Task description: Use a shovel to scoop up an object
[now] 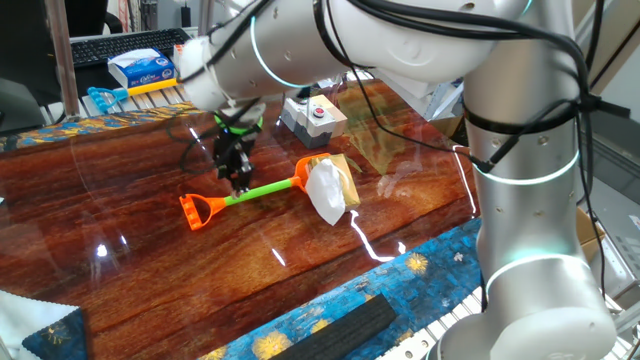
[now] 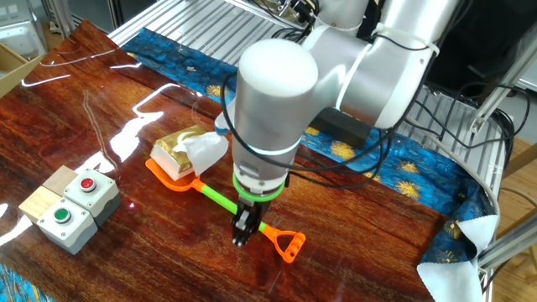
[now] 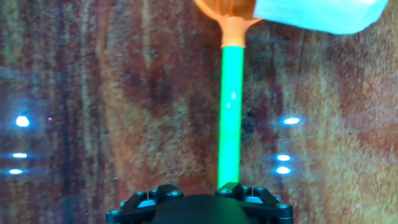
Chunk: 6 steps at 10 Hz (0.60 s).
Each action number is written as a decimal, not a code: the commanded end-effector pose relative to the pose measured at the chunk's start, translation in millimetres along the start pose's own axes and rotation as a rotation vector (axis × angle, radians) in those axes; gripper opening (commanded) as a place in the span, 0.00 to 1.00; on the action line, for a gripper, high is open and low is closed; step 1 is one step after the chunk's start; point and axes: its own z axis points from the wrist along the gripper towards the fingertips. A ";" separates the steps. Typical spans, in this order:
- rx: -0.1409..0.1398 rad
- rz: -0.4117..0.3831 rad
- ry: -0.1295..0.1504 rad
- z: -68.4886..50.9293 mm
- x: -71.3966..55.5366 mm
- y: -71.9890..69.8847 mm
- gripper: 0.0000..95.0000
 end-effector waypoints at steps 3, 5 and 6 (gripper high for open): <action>0.034 -0.033 -0.005 -9.2 5.7 28.6 0.60; 0.046 -0.091 0.002 -15.0 7.0 48.1 0.40; 0.046 -0.114 0.003 -16.9 7.1 53.6 0.40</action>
